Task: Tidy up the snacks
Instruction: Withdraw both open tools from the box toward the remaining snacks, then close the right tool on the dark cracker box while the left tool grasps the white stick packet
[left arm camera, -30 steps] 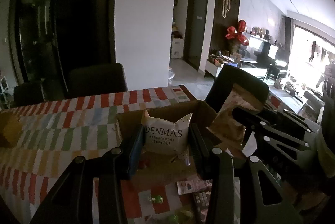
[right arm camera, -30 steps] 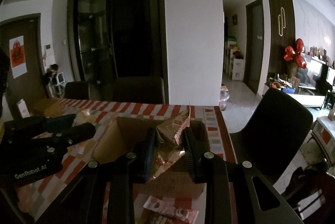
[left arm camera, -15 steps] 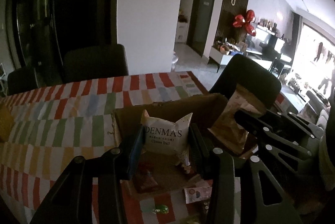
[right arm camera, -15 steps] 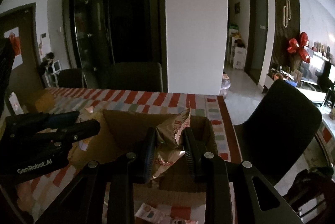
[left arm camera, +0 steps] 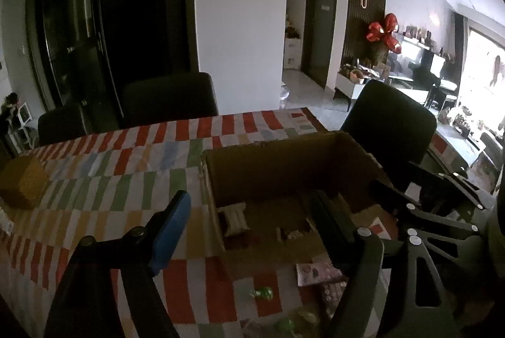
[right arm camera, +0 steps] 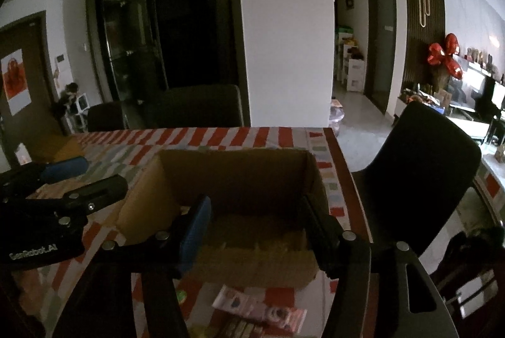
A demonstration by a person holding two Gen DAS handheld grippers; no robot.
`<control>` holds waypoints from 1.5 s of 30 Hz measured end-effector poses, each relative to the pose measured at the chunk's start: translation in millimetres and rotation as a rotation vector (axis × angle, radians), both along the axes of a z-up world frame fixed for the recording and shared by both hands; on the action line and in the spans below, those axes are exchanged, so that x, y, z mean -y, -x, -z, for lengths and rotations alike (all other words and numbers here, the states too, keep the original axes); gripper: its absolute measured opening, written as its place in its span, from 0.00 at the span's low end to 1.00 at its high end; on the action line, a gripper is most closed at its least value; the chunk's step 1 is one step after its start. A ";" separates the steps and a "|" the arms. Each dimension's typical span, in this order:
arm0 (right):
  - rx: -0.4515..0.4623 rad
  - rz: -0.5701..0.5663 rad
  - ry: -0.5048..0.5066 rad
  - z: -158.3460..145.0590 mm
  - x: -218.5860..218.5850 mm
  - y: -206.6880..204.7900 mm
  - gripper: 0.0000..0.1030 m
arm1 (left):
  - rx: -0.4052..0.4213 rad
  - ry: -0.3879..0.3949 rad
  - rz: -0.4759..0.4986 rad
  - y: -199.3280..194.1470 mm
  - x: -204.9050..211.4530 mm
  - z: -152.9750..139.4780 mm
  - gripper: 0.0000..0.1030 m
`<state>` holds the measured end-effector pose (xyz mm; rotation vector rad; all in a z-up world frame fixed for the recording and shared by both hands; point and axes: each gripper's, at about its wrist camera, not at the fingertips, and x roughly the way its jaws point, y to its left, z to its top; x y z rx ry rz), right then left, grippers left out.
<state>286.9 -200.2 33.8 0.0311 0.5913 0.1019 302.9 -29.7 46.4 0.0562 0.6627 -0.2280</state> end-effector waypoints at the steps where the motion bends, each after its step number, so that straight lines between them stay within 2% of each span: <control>1: 0.002 -0.004 -0.006 -0.3 -0.3 6.1 0.59 | 0.002 0.003 0.000 3.7 -1.0 -1.2 0.77; 7: 0.009 -0.014 -0.008 1.5 -6.4 35.0 0.63 | -0.003 0.012 0.008 35.0 -5.3 3.3 0.79; 14: 0.003 -0.009 -0.003 10.8 -10.4 61.0 0.66 | -0.049 0.022 -0.001 60.6 -10.7 20.4 0.79; 33: -0.195 -0.004 0.019 86.8 -21.6 84.1 0.66 | -0.267 0.066 -0.035 88.7 -30.1 111.1 0.76; 40: -0.256 -0.002 0.019 108.0 -24.9 87.1 0.66 | -0.328 0.074 -0.047 88.4 -33.7 135.5 0.68; 45: -0.287 -0.004 0.023 120.8 -28.5 85.2 0.66 | -0.374 0.092 -0.058 81.8 -35.6 152.1 0.65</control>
